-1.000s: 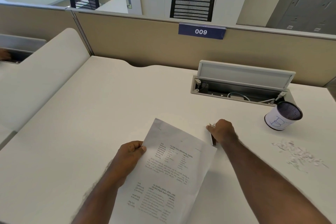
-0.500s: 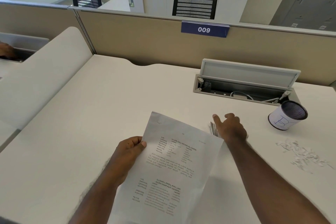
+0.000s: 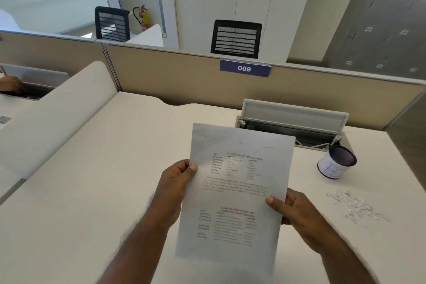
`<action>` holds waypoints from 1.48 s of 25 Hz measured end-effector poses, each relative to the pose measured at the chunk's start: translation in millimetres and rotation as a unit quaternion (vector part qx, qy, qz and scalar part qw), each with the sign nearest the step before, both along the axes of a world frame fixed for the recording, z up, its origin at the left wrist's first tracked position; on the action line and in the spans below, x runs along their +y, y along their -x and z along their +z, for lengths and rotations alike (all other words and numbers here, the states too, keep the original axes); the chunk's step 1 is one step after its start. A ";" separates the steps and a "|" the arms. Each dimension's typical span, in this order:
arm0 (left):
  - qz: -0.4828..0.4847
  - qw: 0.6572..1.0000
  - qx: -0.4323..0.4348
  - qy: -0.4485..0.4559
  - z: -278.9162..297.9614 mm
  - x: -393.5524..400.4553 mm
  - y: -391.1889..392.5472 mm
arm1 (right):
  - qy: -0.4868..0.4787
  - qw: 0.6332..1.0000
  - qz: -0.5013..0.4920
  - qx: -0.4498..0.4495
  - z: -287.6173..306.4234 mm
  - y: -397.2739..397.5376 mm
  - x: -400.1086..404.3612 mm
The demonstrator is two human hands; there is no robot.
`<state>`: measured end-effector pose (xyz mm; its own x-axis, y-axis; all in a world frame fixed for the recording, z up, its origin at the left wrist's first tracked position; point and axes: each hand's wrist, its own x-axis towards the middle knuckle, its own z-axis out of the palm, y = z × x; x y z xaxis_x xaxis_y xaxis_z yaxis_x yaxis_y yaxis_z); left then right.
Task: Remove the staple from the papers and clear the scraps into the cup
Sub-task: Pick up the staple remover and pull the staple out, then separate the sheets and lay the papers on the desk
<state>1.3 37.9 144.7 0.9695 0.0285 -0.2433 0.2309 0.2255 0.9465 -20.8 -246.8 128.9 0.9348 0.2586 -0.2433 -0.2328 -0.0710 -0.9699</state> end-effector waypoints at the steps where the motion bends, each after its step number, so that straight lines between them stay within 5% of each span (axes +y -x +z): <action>1: -0.006 1.000 -0.004 -0.004 5.7 -5.5 0.9 | 0.000 1.000 -0.017 -0.001 7.1 3.9 -0.1; 7: 0.059 0.968 -0.092 -0.228 39.4 -39.5 21.5 | 0.080 0.987 -0.124 -0.061 52.0 26.2 12.0; 11: -0.176 0.975 -0.128 -0.036 51.4 -81.0 56.8 | 0.286 0.929 -0.120 -0.203 75.1 54.2 47.9; 14: -0.127 0.984 -0.129 0.002 56.1 -87.2 63.9 | 0.438 0.854 -0.036 -0.277 84.0 74.2 69.7; 16: -0.044 0.992 -0.114 0.016 60.2 -80.0 60.5 | 0.451 0.830 -0.021 -0.328 83.5 79.4 77.6; 21: -0.009 0.992 -0.103 0.065 66.4 -40.3 51.8 | 0.334 0.858 -0.171 -0.352 95.4 41.7 50.2; 25: -0.029 0.992 -0.085 0.084 73.7 -7.0 50.2 | 0.028 0.965 -0.191 -0.180 125.4 4.6 25.9; 27: -0.031 0.994 -0.075 0.067 73.6 4.7 48.8 | -0.078 0.973 -0.143 -0.164 136.2 2.0 20.6; 37: -0.065 0.996 -0.049 0.024 75.0 34.1 49.4 | -0.063 0.980 -0.079 -0.174 169.3 25.3 39.3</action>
<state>-48.1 72.0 219.8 0.9834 -0.1083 -0.1459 0.1687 0.2461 0.9545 -46.1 -207.5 298.2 0.9864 0.1106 0.1216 0.1149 0.0651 -0.9912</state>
